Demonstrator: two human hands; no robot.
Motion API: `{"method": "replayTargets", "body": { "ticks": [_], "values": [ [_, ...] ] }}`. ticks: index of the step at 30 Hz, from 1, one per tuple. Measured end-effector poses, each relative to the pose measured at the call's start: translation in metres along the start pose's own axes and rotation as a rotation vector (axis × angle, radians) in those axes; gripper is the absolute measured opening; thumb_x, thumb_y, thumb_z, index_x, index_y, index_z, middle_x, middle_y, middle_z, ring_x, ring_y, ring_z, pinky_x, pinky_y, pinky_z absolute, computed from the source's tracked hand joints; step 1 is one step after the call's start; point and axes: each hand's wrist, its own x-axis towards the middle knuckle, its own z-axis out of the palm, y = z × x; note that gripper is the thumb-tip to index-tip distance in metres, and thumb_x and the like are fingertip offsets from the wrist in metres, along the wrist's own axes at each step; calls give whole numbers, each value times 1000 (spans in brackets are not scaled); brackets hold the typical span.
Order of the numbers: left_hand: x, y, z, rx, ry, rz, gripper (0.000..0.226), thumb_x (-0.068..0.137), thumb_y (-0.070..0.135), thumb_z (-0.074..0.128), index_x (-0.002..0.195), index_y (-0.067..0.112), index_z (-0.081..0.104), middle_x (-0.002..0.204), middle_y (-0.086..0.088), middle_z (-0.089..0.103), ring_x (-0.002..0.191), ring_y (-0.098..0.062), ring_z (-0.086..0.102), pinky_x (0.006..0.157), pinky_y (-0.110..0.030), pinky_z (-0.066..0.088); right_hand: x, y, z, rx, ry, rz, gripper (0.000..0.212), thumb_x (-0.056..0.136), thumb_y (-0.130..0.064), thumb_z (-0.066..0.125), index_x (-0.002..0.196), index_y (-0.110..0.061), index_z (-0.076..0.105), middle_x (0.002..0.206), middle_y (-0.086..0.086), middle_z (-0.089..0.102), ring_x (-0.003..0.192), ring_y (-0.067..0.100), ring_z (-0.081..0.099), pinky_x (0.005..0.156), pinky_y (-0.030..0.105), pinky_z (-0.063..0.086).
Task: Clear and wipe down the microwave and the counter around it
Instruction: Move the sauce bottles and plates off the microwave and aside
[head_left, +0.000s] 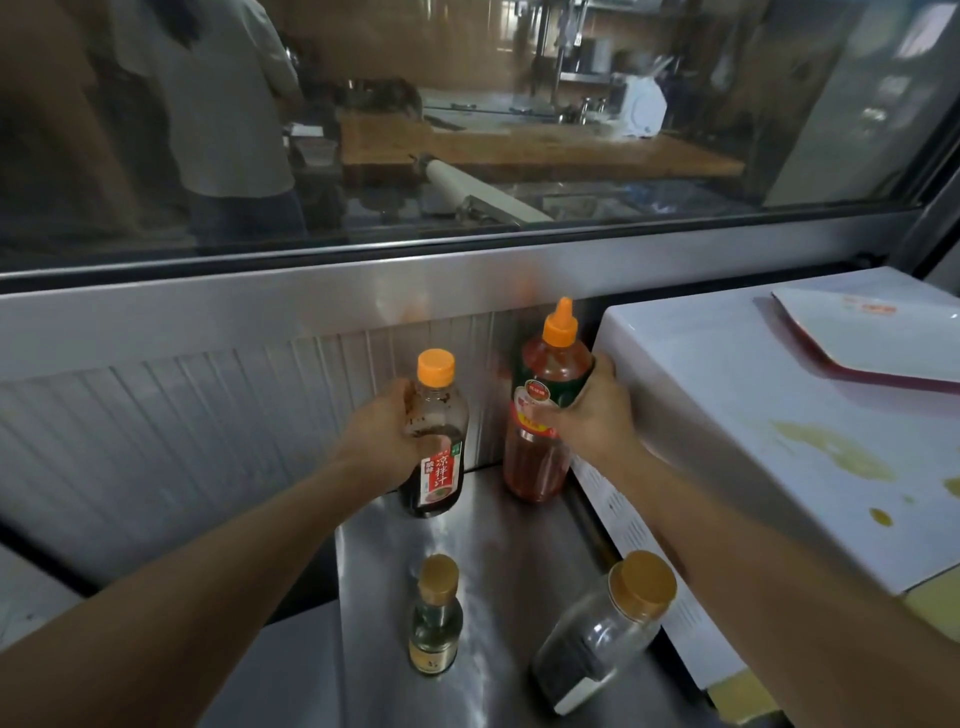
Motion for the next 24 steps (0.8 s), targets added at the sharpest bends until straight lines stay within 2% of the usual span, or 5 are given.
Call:
{"method": "replayTargets", "body": {
  "ticks": [8,12,21,24],
  "values": [
    [-3,3,8,-42,5,32,54,76,16,76,123,14,49,99,7,53,92,-12,50,80,-26,38,-6,6,1,23,-42,38,76,64,-17,86,124,-13,38,123,6,57,109,24,58,83,28,47],
    [-4,4,10,-32,-3,25,56,75,18,76,124,16,48,103,5,55,93,-12,50,81,-26,39,-6,5,-1,26,-89,56,75,66,-15,84,124,-13,36,124,6,56,112,25,57,93,36,50],
    [-8,9,8,-30,-14,27,52,76,18,76,120,18,48,99,7,54,93,-13,51,79,-28,41,-7,-11,-15,-206,-99,-4,68,69,-25,83,118,-11,38,122,6,55,111,26,57,84,31,47],
    [-10,12,6,-26,-20,25,51,76,20,75,119,18,48,101,6,54,94,-14,50,81,-30,42,-11,-19,-21,-245,-85,-35,68,69,-28,83,120,-12,41,121,6,55,110,25,56,88,34,49]
  ]
}}
